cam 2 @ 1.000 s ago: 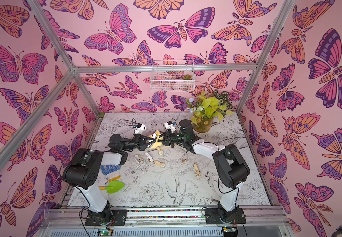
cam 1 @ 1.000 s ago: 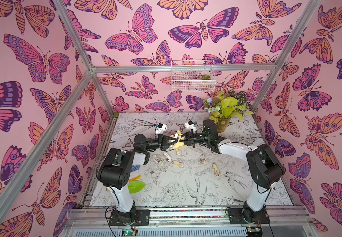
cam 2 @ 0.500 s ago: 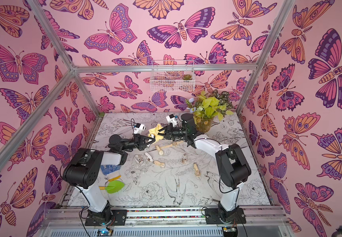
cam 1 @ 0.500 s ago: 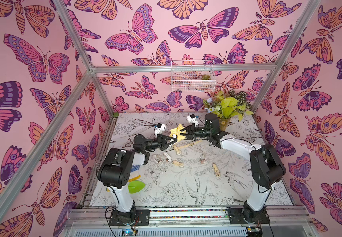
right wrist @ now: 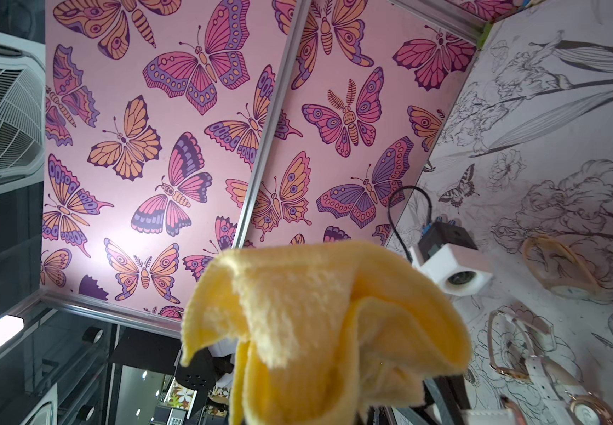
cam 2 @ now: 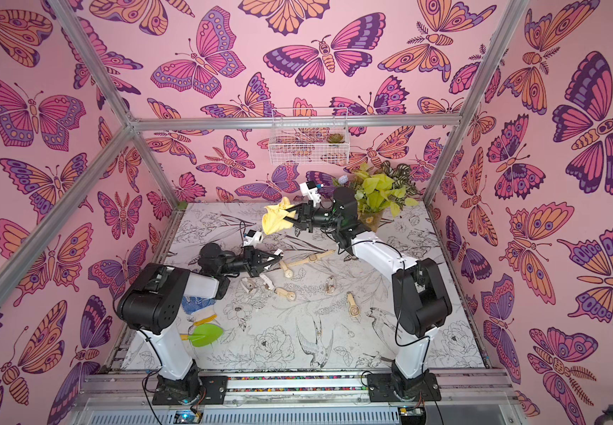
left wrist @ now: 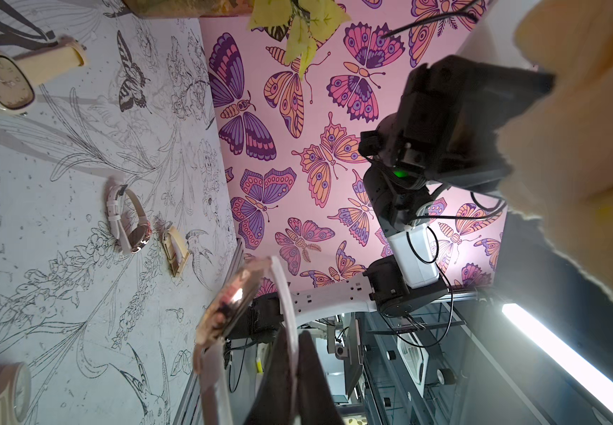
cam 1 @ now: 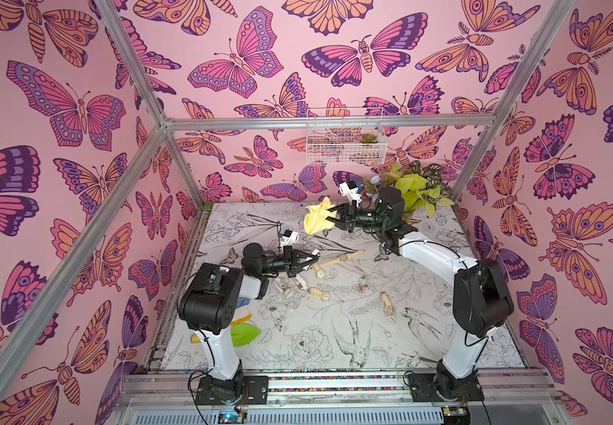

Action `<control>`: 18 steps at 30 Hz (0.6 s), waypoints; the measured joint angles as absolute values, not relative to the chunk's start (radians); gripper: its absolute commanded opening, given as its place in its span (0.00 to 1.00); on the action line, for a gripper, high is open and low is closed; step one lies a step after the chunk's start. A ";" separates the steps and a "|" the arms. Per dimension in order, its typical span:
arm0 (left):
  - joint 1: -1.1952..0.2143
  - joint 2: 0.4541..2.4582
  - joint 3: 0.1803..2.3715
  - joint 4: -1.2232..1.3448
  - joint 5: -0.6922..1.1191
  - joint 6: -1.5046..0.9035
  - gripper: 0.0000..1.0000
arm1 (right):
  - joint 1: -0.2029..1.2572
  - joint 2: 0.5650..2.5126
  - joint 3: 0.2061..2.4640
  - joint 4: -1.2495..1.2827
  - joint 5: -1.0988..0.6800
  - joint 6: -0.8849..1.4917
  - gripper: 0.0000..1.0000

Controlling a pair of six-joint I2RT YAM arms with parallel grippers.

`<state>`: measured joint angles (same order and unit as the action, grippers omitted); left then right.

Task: Wipe the watch dial
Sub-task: Wipe the dirt from the watch dial.

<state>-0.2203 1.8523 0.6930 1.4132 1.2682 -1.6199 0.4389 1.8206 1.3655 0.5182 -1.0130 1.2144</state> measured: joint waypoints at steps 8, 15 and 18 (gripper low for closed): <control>-0.216 1.852 0.693 1.413 1.269 -1.620 0.00 | 0.408 1.824 1.333 0.104 -0.889 0.995 0.00; -0.213 1.852 0.695 1.413 1.269 -1.628 0.00 | 0.408 1.899 1.334 -0.095 -0.827 0.908 0.00; -0.210 1.851 0.698 1.413 1.269 -1.629 0.00 | 0.408 1.906 1.312 -0.080 -0.832 0.921 0.00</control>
